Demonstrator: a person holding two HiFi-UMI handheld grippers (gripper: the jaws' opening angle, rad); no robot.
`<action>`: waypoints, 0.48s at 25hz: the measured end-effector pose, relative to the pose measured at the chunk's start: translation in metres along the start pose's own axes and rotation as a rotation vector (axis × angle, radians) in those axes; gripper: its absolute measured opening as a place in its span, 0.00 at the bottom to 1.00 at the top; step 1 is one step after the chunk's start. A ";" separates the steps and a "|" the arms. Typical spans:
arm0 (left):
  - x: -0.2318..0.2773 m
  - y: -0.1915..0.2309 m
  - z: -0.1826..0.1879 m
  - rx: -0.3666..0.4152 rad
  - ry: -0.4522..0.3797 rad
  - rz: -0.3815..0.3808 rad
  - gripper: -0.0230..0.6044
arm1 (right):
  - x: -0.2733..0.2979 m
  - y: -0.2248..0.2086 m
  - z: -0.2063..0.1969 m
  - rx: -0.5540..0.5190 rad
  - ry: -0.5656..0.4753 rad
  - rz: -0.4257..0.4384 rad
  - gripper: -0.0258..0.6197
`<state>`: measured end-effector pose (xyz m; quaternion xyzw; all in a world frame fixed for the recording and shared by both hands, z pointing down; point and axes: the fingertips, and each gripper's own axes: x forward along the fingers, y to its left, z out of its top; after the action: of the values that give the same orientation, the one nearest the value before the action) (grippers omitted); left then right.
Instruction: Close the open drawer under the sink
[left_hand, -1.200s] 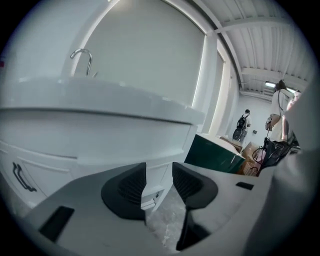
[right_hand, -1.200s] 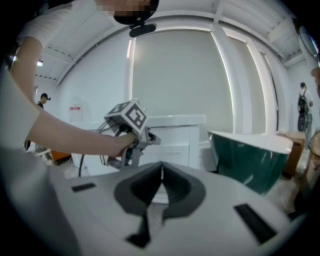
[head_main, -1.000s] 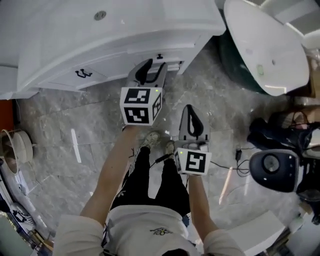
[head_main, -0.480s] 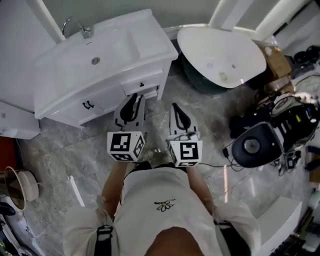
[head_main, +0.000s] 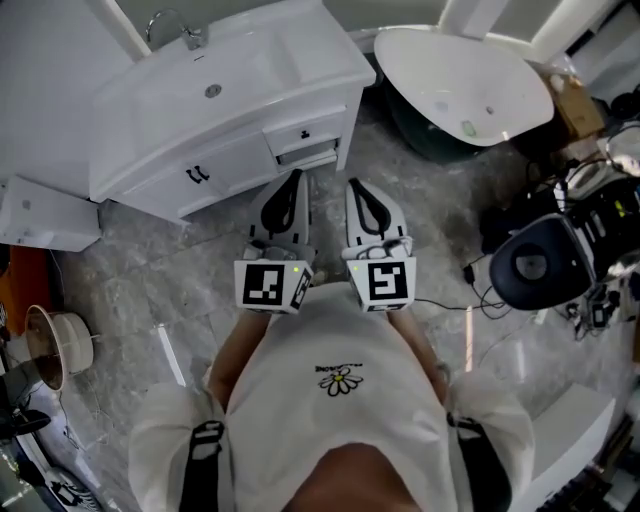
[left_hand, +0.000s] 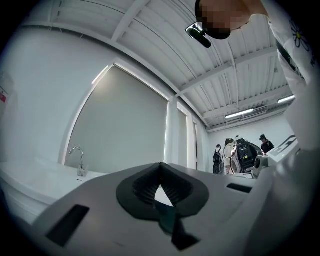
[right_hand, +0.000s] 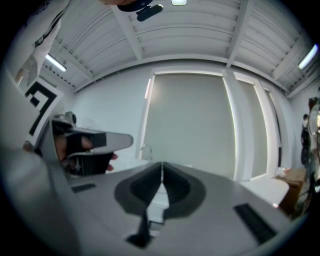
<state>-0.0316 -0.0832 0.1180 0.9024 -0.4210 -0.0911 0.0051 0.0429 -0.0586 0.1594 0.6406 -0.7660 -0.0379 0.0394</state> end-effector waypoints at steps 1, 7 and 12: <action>-0.002 0.000 -0.004 -0.004 0.009 0.003 0.07 | -0.001 0.005 -0.001 0.001 0.000 0.015 0.09; 0.001 -0.003 -0.011 -0.002 0.027 0.022 0.07 | -0.003 0.011 -0.003 -0.001 0.020 0.061 0.09; 0.002 0.006 -0.010 -0.004 0.034 0.068 0.07 | -0.004 0.008 -0.008 -0.020 0.049 0.062 0.09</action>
<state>-0.0331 -0.0891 0.1278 0.8889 -0.4513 -0.0763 0.0174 0.0370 -0.0530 0.1679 0.6168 -0.7838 -0.0286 0.0656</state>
